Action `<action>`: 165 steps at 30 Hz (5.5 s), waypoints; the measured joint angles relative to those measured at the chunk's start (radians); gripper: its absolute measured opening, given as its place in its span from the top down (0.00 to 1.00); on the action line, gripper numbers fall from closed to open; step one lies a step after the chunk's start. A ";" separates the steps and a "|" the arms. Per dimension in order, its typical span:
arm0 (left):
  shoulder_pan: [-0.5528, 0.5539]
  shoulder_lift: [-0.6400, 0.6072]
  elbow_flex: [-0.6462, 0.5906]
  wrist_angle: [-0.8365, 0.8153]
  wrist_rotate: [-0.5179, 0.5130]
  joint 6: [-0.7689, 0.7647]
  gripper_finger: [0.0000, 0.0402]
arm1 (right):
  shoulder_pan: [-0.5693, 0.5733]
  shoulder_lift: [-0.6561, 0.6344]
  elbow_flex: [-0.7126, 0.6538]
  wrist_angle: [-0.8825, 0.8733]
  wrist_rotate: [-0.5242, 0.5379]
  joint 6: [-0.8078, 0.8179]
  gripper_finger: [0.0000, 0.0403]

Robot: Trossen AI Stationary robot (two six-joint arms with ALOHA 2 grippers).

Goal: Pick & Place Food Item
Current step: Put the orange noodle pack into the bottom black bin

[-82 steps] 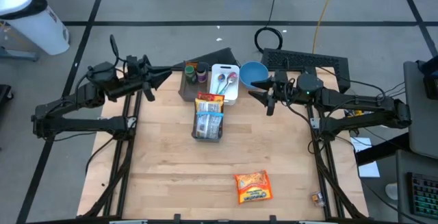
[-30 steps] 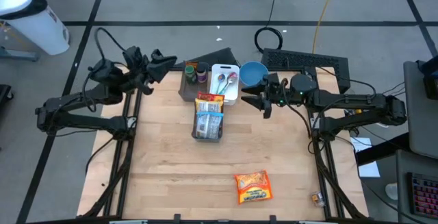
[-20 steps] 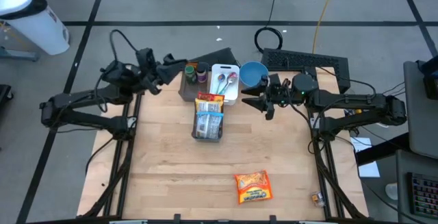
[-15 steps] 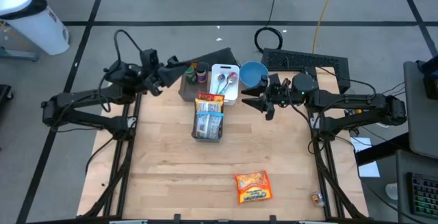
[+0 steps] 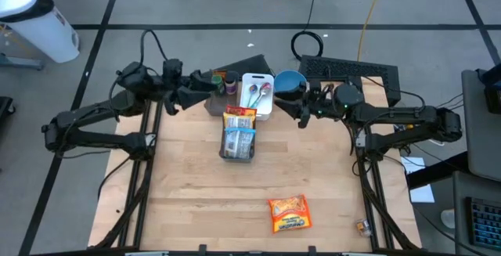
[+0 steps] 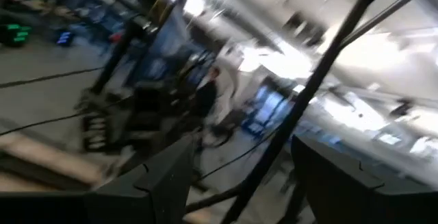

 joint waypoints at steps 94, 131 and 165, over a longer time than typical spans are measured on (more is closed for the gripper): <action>-0.615 0.180 -0.107 -0.369 -0.528 -0.108 0.36 | 0.976 0.199 -0.338 -0.431 0.322 1.001 0.51; -0.615 0.180 -0.107 -0.383 -0.510 -0.128 0.36 | 0.903 0.376 -0.338 -0.269 0.203 0.902 0.98; -0.364 0.179 -0.058 -0.301 -0.258 0.038 0.36 | 0.399 -0.059 0.182 -1.074 -0.077 0.063 1.00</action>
